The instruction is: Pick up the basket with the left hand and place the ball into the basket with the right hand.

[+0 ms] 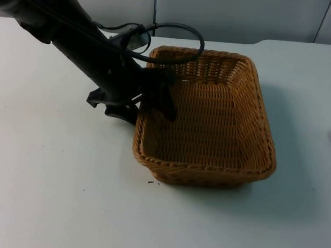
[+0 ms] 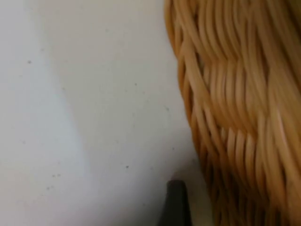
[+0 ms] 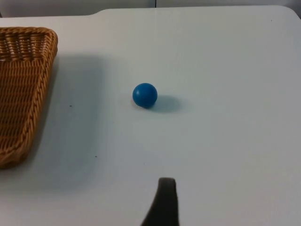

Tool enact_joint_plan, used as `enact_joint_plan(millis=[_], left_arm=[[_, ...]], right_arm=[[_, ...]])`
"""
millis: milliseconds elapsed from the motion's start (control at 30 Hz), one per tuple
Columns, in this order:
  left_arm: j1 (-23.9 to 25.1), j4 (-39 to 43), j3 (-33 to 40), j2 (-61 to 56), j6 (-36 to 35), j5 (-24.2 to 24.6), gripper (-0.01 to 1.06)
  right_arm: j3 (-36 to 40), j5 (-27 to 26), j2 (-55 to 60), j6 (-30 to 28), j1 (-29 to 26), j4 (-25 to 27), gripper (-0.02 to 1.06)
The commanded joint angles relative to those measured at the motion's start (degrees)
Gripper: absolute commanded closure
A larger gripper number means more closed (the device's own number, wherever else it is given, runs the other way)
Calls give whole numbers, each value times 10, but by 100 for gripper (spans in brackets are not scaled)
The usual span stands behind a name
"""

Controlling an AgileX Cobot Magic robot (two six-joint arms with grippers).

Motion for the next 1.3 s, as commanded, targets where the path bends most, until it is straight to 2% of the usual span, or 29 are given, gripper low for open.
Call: enact_joint_plan(millis=[0,33,67,100,200,233,300,367,633,733,767,867,967,1100,1267], left_arm=[[-4,-9,-1,3,-3,-8,45],[-4,-12,-1,3,-4,-10,52],[-4,-12,-1,3,-4,-10,52],[-4,-12,-1,3,-12,-14,64],[-4,-20,-1,3,-19,-24,89],[-4,-20,-1,3,-19,-24,89],[-4,-40,-1,3,-19,-29,99],[-4,-58,-1,3,-21,-32,104],[-3,-41,1,-16,-96,-42,105],[-2,28,1,-49,-159,-42,105],[-2,28,1,-49,-159,-42,105],[-2,129,1,-95,-231,-28,105],[2,176,13,-140,-268,-24,105],[20,162,58,-194,-270,-30,105],[51,131,162,-266,-242,-44,105]], right_arm=[[1,-6,-2,1,-4,-2,32],[1,-6,-2,1,-4,-2,32],[1,-6,-2,1,-4,-2,32],[1,-6,-2,1,-4,-2,32],[1,-6,-2,1,-4,-2,32],[1,-6,-2,1,-4,-2,32],[1,-6,-2,1,-4,-2,32],[1,-6,-2,1,-4,-2,32],[1,-6,-2,1,-4,-2,32],[1,-6,-2,1,-4,-2,33],[1,-6,-2,1,-4,-2,33],[1,-6,-2,1,-4,-2,33],[1,-6,-2,1,-4,-2,33],[1,-6,-2,1,-4,-2,33],[1,-6,-2,1,-4,-2,33]])
